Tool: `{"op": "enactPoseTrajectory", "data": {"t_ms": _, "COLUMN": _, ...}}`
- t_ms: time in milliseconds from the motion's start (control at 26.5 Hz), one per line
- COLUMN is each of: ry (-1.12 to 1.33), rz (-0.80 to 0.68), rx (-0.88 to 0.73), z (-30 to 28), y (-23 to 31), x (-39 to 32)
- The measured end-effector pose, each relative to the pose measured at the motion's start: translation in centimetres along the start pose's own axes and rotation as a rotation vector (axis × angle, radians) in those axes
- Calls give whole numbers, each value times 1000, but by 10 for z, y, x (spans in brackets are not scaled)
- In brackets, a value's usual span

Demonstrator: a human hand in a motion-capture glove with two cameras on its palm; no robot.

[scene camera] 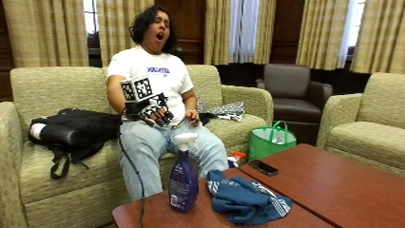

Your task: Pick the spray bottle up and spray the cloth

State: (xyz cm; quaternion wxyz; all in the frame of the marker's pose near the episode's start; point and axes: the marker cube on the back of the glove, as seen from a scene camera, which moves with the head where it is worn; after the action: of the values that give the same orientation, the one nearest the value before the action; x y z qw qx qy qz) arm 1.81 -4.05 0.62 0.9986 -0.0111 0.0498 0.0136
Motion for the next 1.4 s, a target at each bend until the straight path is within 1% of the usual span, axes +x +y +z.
{"op": "enactPoseTrajectory", "data": {"t_ms": 76, "ry": -39, "rz": 17, "rx": 20, "z": 12, "y": 10, "x": -4}}
{"op": "enactPoseTrajectory", "data": {"t_ms": 264, "ry": -121, "rz": 96, "rx": 55, "z": 33, "y": 7, "x": 7}}
{"op": "enactPoseTrajectory", "data": {"t_ms": 529, "ry": -313, "rz": 182, "rx": 73, "z": 59, "y": -3, "x": 33}}
{"op": "enactPoseTrajectory", "data": {"t_ms": 680, "ry": -407, "rz": 256, "rx": 84, "z": 76, "y": -9, "x": 45}}
{"op": "enactPoseTrajectory", "data": {"t_ms": 755, "ry": -434, "rz": 288, "rx": 118, "z": 84, "y": -16, "x": 51}}
{"op": "enactPoseTrajectory", "data": {"t_ms": 869, "ry": -474, "rz": 335, "rx": 211, "z": 92, "y": -33, "x": 56}}
{"op": "enactPoseTrajectory", "data": {"t_ms": 1058, "ry": -567, "rz": 287, "rx": 107, "z": 103, "y": -36, "x": 54}}
{"op": "enactPoseTrajectory", "data": {"t_ms": 1398, "ry": -720, "rz": 375, "rx": 137, "z": 122, "y": -67, "x": 50}}
